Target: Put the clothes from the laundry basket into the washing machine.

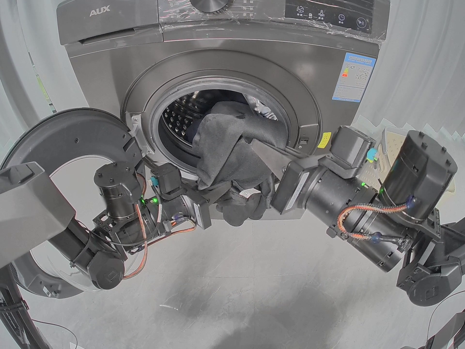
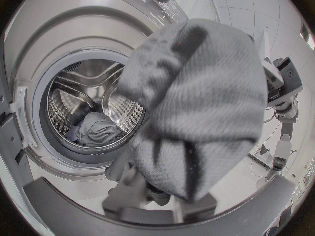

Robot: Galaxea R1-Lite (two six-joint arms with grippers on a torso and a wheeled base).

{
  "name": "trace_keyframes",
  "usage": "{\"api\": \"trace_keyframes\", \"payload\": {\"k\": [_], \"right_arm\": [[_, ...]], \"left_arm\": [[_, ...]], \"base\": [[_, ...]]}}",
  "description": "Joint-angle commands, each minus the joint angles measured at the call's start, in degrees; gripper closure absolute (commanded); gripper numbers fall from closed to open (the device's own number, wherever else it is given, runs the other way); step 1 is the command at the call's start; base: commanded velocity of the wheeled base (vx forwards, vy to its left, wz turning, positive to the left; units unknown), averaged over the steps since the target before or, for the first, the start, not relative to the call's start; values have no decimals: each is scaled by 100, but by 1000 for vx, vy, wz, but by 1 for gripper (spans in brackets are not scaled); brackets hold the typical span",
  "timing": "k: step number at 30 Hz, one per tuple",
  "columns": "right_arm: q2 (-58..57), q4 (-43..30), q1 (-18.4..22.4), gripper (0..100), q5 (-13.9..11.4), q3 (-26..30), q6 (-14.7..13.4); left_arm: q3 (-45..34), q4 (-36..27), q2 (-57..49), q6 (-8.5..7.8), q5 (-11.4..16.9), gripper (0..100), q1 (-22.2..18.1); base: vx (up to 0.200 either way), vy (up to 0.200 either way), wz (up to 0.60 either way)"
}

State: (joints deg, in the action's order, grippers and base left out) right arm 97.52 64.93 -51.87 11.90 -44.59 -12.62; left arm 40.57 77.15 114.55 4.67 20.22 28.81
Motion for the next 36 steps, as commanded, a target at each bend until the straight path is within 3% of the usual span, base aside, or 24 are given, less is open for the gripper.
{"api": "trace_keyframes", "payload": {"k": [1, 8, 12, 26, 27, 28, 31, 36], "right_arm": [[21, -6, 89, 100, -12, 91, 66], [135, 2, 125, 100, -12, 126, 84], [241, -6, 125, 100, -12, 135, 93], [504, 99, 133, 100, -21, 144, 93], [504, 64, 133, 0, -12, 170, 93], [496, 64, 142, 0, -12, 197, 93], [496, 38, 309, 0, -12, 539, 181], [522, 64, 397, 0, -47, 1128, 383]], "left_arm": [[-603, 450, -372, -10, -1, 100, 134], [-1798, 1162, -1120, -71, -1, 100, 389], [-2229, 1179, -1594, -71, 61, 100, 433], [-2018, 1170, -2007, 43, 87, 100, 406], [-1965, 1170, -1998, 60, 78, 100, 398], [-1948, 1170, -1998, 60, 61, 100, 389], [-1684, 1162, -1998, 263, -10, 100, 363], [-1376, 1162, -1981, 412, -388, 100, 371]], "base": [[0, 0, 0], [0, 0, 0], [0, 0, 0], [0, 0, 0], [0, 0, 0], [0, 0, 0], [0, 0, 0], [0, 0, 0]]}}
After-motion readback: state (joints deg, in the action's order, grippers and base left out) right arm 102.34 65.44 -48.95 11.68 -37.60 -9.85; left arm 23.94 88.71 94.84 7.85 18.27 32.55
